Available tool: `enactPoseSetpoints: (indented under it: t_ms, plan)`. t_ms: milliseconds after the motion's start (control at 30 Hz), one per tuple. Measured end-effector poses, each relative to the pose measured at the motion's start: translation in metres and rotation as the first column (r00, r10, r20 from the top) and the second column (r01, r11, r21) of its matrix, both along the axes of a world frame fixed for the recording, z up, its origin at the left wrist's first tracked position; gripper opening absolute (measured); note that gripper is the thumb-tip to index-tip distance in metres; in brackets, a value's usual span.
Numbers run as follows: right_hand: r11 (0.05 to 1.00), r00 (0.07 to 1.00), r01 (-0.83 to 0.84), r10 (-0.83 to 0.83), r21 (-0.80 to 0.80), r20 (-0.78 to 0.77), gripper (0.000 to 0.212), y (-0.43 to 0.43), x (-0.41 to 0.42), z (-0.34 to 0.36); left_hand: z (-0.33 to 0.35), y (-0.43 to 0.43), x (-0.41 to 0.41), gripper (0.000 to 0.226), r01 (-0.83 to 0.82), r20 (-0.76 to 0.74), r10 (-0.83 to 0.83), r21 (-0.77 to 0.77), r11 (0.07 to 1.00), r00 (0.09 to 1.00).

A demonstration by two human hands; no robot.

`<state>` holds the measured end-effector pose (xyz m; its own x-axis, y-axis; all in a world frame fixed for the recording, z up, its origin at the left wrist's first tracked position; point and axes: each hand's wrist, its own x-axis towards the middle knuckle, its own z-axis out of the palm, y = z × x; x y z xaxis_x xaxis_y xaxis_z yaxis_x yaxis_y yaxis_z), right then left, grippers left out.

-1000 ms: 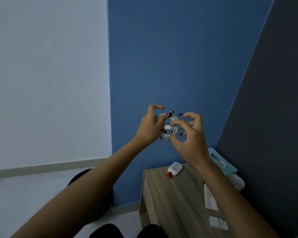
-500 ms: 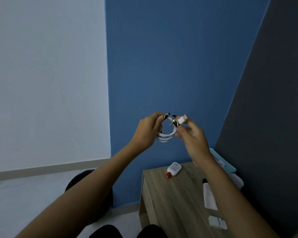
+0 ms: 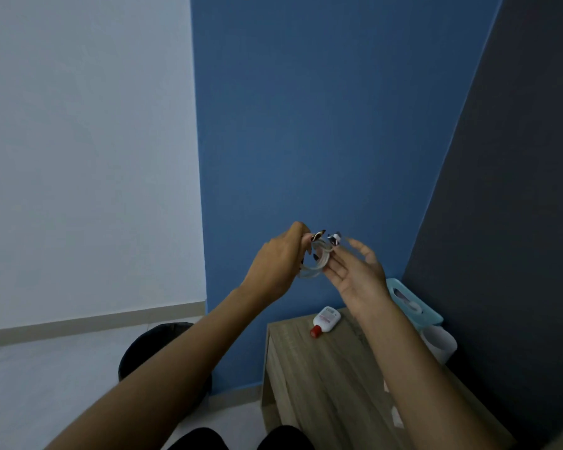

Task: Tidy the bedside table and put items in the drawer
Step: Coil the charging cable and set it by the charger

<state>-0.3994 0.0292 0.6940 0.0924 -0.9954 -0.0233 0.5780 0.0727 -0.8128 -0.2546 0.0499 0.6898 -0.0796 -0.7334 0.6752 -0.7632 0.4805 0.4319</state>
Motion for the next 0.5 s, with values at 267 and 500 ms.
enactPoseSetpoints:
  t_ms: [267, 500]
  plan:
    - [0.978, 0.911, -0.061, -0.027, -0.199, -0.411, 0.023, 0.013, 0.004, -0.010, 0.009, -0.004, -0.015, 0.025, 0.042, -0.182, -0.041, 0.005, 0.999, 0.983]
    - [0.958, 0.924, -0.114, 0.005, -0.262, -0.383, 0.037, 0.015, 0.006, -0.011, 0.006, -0.006, -0.011, 0.032, 0.128, -0.391, -0.082, 0.094, 0.987, 0.917]
